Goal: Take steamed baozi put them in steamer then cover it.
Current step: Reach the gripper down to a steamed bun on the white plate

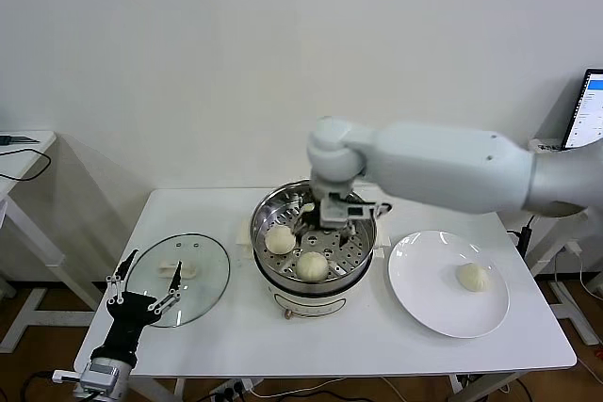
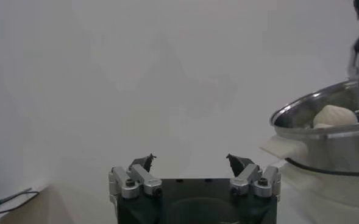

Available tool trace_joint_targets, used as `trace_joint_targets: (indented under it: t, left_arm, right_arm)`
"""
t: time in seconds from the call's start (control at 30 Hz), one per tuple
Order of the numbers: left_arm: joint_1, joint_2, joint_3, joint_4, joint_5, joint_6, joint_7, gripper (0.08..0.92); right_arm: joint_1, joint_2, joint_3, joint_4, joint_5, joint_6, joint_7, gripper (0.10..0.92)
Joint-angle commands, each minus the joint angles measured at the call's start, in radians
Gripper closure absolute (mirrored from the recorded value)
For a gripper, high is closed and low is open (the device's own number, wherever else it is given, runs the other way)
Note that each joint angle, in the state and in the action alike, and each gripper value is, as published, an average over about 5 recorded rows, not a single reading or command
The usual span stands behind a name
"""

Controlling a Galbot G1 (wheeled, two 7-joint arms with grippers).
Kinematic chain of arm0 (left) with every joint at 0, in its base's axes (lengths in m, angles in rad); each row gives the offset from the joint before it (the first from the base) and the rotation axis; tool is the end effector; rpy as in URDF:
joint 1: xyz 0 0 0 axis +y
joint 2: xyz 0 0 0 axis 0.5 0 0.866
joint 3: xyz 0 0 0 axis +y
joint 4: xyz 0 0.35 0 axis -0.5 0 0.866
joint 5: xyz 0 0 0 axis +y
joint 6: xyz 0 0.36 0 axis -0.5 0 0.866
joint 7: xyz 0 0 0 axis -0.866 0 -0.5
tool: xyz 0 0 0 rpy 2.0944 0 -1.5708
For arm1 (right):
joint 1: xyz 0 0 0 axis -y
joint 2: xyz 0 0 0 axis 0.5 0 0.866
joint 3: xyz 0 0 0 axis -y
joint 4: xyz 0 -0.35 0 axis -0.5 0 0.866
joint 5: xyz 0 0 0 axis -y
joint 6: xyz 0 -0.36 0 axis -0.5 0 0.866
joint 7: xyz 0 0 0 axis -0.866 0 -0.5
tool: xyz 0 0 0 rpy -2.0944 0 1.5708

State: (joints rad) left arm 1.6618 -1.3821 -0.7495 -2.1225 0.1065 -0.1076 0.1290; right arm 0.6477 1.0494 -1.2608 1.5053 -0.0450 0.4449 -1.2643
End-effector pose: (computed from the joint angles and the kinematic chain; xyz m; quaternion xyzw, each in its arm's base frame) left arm 0.1602 0.0977 -0.2912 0.0327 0.9799 0.1958 0.0174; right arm 0.5044 0.1184 -0.0138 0.6716 -0.0838 0.7361 0.0131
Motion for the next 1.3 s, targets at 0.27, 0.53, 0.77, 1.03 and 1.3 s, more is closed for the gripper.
trace_joint_targets:
  t: [0.27, 0.53, 0.77, 1.03, 1.3]
  left_arm:
    - [0.009, 0.003, 0.014, -0.011, 0.017, -0.003, -0.001, 0.177]
    - [0.000, 0.004, 0.031, -0.008, 0.022, -0.001, -0.001, 0.177]
    - [-0.002, 0.002, 0.036, -0.006, 0.023, 0.001, -0.001, 0.177]
    - [0.004, -0.001, 0.032, -0.006, 0.024, -0.001, -0.001, 0.177]
    - [0.002, -0.004, 0.036, -0.006, 0.027, 0.002, -0.003, 0.177]
  right_arm:
    - [-0.097, -0.498, 0.091, -0.120, 0.118, -0.452, -0.116, 0.203]
    - [-0.390, -0.551, 0.330, -0.265, -0.064, -0.468, -0.114, 0.203]
    - [-0.546, -0.517, 0.454, -0.337, -0.104, -0.495, -0.070, 0.203]
    - [-0.644, -0.456, 0.553, -0.412, -0.163, -0.484, -0.021, 0.203]
    - [-0.706, -0.419, 0.618, -0.448, -0.209, -0.478, 0.007, 0.203]
